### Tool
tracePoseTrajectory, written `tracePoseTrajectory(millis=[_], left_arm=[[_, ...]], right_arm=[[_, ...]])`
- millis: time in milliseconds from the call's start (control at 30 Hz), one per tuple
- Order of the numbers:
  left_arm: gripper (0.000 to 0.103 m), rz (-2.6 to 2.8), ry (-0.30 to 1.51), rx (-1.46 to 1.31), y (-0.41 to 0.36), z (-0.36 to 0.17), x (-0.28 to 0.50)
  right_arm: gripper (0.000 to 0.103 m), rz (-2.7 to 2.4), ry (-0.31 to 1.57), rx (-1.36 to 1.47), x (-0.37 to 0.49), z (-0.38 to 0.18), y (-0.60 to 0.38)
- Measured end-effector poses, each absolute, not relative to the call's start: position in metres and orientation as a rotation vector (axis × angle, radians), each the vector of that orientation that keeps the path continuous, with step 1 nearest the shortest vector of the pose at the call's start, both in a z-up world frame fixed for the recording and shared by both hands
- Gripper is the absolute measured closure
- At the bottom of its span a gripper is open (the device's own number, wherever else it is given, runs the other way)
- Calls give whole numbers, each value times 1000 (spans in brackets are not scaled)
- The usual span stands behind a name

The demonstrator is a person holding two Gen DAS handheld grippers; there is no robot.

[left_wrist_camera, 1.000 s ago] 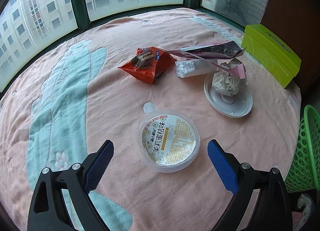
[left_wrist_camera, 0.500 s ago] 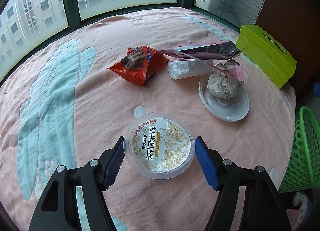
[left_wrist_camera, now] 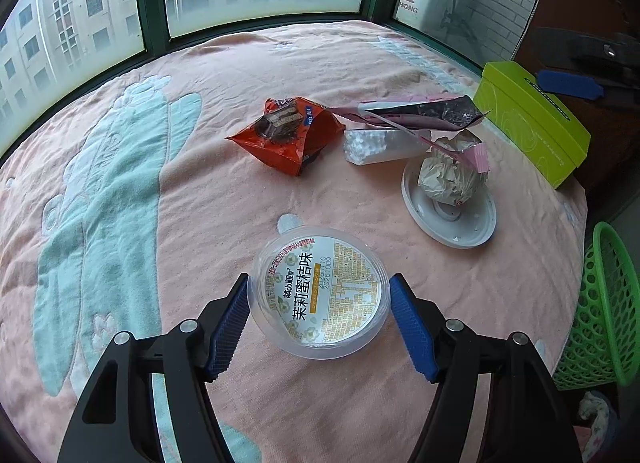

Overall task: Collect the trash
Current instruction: 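Grasp the pink Franzzi wrapper with the right tool while the left tool holds the cup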

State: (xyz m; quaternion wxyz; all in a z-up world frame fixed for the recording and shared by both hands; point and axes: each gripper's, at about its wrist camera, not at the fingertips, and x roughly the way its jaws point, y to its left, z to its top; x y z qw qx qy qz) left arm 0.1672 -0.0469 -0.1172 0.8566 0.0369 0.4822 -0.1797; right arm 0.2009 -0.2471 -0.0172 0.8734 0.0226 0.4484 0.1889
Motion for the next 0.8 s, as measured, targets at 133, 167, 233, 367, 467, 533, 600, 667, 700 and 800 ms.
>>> tracePoseTrajectory(millis=[133,167,233,367,467,533,600,667,700,800], left_arm=[[36,-371,1013,57,-43,-114,169],[36,-371,1014,55,-42,-113,170],[36,-371,1013,51,-41,-112,171],[36,-369,1013,43,-38,-110,173],[36,-367,1015,39,-37,-110,176],[36,-366,1018,37,-36,-111,178],[36,-366,1022,34,-35,-112,179],[36,-366,1028,36,-36,-114,180],[36,-367,1029,37,-37,-114,180],[36,-368,1030,37,-37,-115,180]], right_arm=[[12,473,1025,34,237,-32,-239],[12,485,1045,29,245,-36,-237],[12,504,1085,29,260,-46,-235],[12,542,1179,60,282,-69,-234],[12,554,1229,66,291,-84,-234],[12,561,1252,80,296,-90,-236],[12,572,1273,107,299,-96,-238],[12,569,1278,131,301,-99,-241],[12,570,1284,147,302,-101,-243],[13,559,1281,165,300,-104,-247]])
